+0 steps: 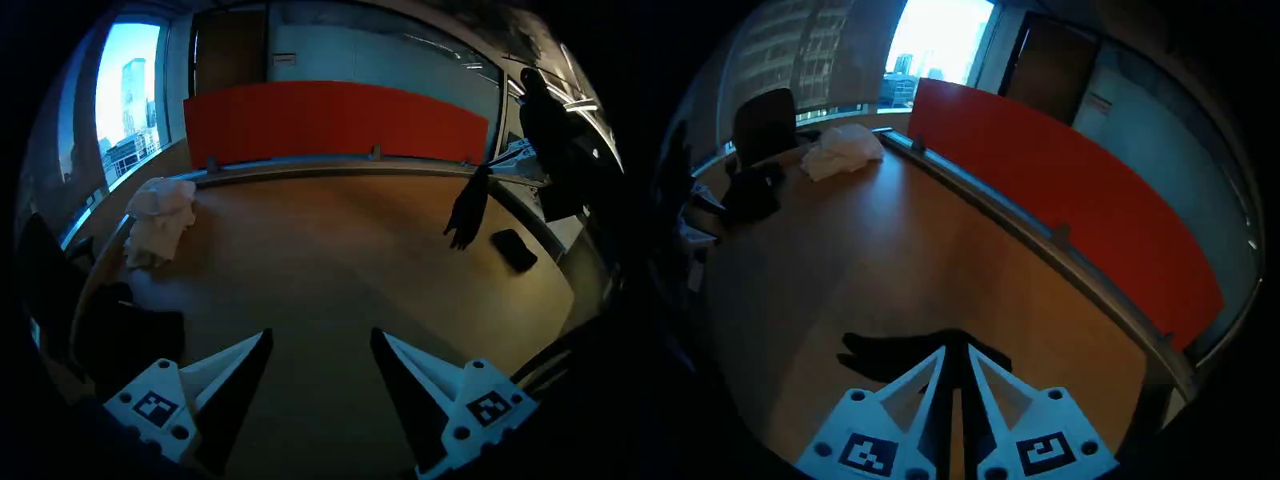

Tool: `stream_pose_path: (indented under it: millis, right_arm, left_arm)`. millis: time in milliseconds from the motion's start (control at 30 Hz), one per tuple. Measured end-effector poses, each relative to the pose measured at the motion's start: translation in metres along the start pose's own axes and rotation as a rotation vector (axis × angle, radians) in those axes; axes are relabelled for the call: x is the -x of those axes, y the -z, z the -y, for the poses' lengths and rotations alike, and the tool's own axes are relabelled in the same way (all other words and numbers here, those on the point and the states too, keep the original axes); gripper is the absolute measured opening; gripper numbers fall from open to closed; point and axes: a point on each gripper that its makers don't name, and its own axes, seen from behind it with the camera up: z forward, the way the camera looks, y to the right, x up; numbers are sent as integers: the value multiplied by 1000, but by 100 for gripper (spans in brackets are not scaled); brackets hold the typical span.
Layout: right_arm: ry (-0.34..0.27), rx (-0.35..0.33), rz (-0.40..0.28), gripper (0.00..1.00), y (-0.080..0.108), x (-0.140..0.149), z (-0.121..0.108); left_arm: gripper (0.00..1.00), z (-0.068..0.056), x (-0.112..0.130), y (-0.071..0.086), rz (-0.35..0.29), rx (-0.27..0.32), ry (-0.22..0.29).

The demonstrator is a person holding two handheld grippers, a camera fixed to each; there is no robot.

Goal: Fold towel

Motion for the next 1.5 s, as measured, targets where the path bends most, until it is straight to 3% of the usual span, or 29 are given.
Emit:
stream_pose_path:
  millis: [1000,1200,1500]
  right_arm:
    - [-75,132,124,5,38,98,-146]
    - [-97,142,145,5,40,116,-164]
    - [-102,147,171,5,48,141,-171]
  left_arm:
    - [90,-31,-7,-10,40,-11,-39]
    - [90,-39,-8,-10,45,-11,-46]
    - [90,-48,-12,-11,44,-9,-53]
